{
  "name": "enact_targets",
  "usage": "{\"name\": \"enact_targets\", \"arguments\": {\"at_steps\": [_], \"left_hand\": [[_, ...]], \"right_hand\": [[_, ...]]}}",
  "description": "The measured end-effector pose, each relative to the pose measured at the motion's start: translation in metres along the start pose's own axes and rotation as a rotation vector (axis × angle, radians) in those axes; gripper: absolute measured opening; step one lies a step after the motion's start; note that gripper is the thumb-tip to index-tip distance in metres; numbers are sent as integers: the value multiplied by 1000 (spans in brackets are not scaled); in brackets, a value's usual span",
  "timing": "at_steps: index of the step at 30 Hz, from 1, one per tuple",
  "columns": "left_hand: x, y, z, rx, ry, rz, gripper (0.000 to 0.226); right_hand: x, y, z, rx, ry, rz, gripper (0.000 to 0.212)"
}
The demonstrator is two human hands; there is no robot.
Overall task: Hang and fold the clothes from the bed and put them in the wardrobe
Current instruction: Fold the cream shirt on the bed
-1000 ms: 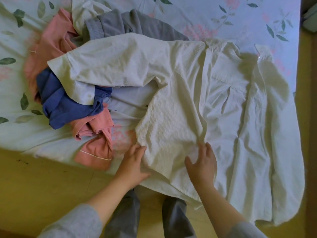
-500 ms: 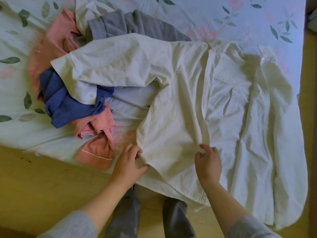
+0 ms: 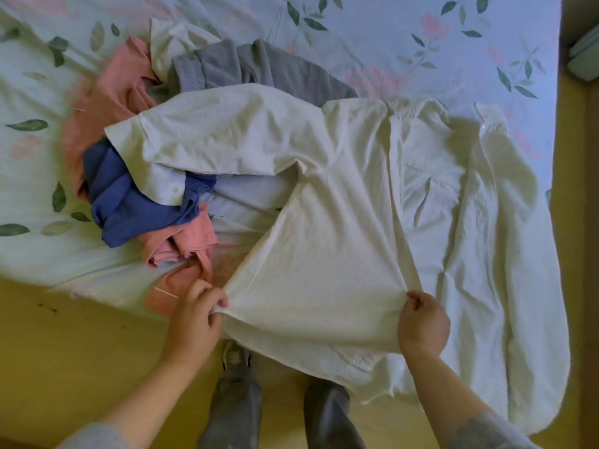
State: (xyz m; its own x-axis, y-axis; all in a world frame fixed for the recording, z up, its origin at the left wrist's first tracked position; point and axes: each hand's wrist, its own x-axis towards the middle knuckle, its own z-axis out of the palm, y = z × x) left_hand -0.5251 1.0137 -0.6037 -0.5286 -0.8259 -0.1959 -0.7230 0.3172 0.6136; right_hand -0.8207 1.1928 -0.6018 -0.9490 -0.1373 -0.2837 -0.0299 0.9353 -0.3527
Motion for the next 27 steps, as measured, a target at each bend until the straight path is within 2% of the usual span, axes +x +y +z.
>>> {"name": "enact_targets", "arguments": {"at_steps": [2,4,6,8,10,11,13,15,17,20,23,27], "left_hand": [[1,1,-2,10,-8,-13,28],[10,3,0,-25,31,-97,23],[17,5,4,-86,56,-202,19],[19,6,12,-65,8,-202,30],[17,9,19,8,-56,-146,36],[16,10,21,37,-73,-139,30],[16,11,23,56,-67,-168,16],[19,11,20,19,-14,-215,14],[21,14,16,-13,36,-210,16],[15,19,12,-46,59,-214,12],[2,15,8,-55,107,-213,12],[-15,3,8,-15,49,-264,11]], "right_hand": [[-5,5,3,-15,-59,36,35],[-10,2,7,25,-191,42,39],[-18,-1,10,99,-295,20,53],[-25,1,9,210,-299,70,74],[-32,10,5,318,-284,173,80],[-37,17,4,331,-301,201,74],[-47,28,3,262,-420,190,45],[-57,30,2,207,-523,147,29],[-58,28,3,215,-470,101,18],[-49,17,-3,320,-327,56,12],[-46,11,-5,346,-318,42,12],[-48,33,0,-46,-486,83,28]]}}
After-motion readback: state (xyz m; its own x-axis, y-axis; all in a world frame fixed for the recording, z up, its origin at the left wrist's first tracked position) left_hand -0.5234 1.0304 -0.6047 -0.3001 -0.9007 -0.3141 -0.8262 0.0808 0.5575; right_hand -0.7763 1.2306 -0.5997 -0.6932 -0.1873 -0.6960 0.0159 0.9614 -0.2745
